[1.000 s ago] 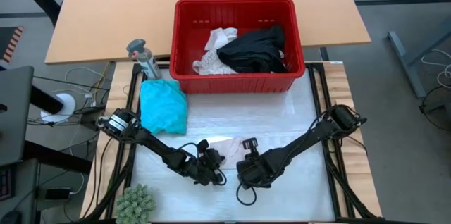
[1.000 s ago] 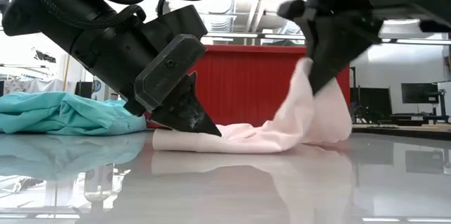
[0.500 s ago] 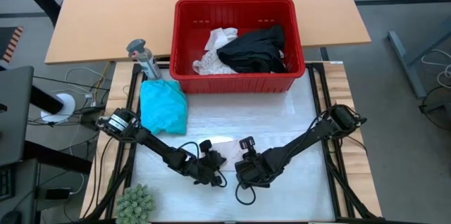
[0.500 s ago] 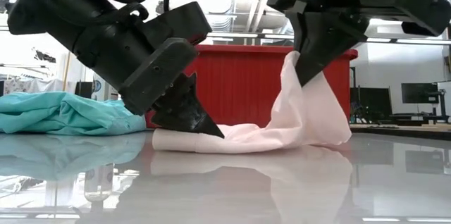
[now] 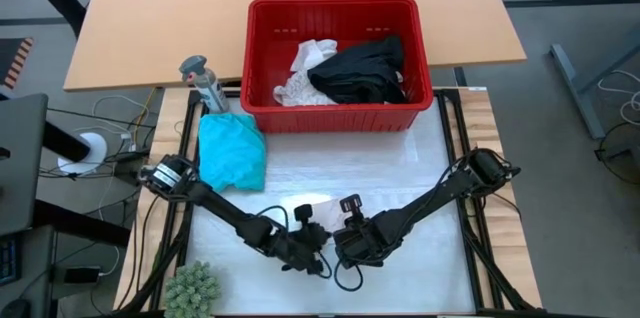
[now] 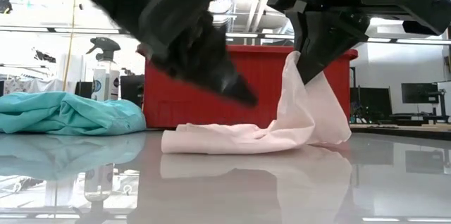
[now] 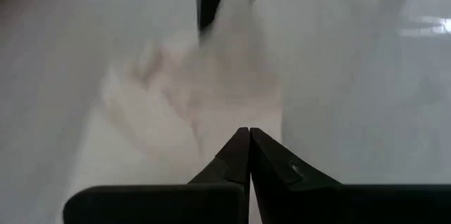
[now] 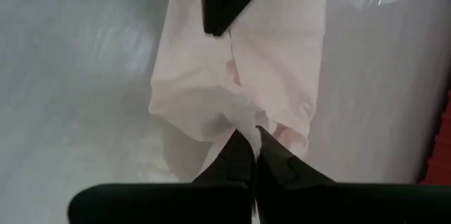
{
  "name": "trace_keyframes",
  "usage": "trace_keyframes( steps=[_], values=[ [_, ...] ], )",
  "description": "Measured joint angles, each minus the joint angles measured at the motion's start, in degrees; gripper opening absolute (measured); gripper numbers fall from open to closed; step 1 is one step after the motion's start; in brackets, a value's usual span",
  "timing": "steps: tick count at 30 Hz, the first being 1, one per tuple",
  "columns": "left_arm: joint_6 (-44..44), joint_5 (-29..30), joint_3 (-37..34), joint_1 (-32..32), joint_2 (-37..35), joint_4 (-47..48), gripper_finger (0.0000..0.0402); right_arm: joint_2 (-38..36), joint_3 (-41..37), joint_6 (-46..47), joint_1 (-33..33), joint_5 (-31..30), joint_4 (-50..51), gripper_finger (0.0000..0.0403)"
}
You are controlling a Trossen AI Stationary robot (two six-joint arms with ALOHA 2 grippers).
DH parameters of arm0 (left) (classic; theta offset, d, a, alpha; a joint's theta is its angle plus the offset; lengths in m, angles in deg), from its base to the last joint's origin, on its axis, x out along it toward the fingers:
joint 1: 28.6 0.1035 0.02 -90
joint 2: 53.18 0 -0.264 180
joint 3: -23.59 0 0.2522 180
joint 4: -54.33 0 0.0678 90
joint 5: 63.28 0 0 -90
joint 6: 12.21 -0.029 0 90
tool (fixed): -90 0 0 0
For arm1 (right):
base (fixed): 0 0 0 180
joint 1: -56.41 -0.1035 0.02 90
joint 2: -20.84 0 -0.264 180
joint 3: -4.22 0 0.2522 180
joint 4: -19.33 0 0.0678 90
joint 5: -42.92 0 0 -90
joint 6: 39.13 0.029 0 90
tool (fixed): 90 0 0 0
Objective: Fold laundry
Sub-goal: Fold the white underwear
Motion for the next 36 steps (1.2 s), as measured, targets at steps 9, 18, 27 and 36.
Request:
trace_keyframes(
  steps=[9, 18, 27, 36],
  values=[
    [6.0, 9.7, -1.2, 0.5, 4.9, -6.6, 0.0, 0.0, 0.0, 0.0, 0.0, 0.0, -0.1, 0.0031],
    [8.4, 6.1, -1.1, 1.8, 6.5, -5.1, 0.0, 0.0, 0.0, 2.0, -0.3, 1.4, 0.7, 0.0064],
    [8.2, 1.8, -1.9, 1.2, 6.5, 1.8, 0.0, -0.1, -3.4, 9.1, -1.0, 8.3, 1.7, 0.0108],
    [1.8, -0.3, -1.8, 1.0, 6.2, 6.5, 0.0, -0.1, -7.9, 12.7, -2.3, 7.8, -2.3, 0.0191]
  ],
)
